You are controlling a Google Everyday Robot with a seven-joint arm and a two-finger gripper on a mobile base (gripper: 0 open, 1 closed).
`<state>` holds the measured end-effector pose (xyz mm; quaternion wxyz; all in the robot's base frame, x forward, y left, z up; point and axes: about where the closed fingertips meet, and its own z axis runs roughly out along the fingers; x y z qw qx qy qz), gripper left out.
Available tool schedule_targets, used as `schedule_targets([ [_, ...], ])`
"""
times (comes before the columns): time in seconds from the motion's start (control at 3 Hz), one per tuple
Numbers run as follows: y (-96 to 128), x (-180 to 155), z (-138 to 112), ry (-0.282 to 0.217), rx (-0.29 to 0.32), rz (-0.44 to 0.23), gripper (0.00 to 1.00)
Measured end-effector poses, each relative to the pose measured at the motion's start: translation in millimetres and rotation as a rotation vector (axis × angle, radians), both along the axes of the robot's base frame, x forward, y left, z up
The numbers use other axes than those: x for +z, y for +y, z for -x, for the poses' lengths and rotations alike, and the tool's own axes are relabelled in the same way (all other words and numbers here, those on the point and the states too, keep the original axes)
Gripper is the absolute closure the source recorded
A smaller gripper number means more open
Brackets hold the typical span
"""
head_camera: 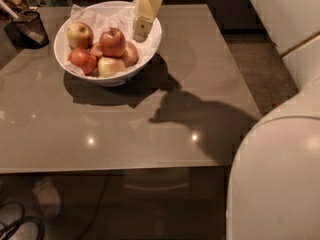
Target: Pick apple from white bowl
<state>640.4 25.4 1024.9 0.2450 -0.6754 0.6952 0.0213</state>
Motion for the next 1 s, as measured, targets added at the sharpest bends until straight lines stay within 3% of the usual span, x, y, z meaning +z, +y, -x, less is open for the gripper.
schedule_targets([
  [0.33, 14, -11, -6, 0.034, 0.02, -0.063, 0.0],
  [1.0, 32, -31, -22, 0.123, 0.013, -0.134, 0.35],
])
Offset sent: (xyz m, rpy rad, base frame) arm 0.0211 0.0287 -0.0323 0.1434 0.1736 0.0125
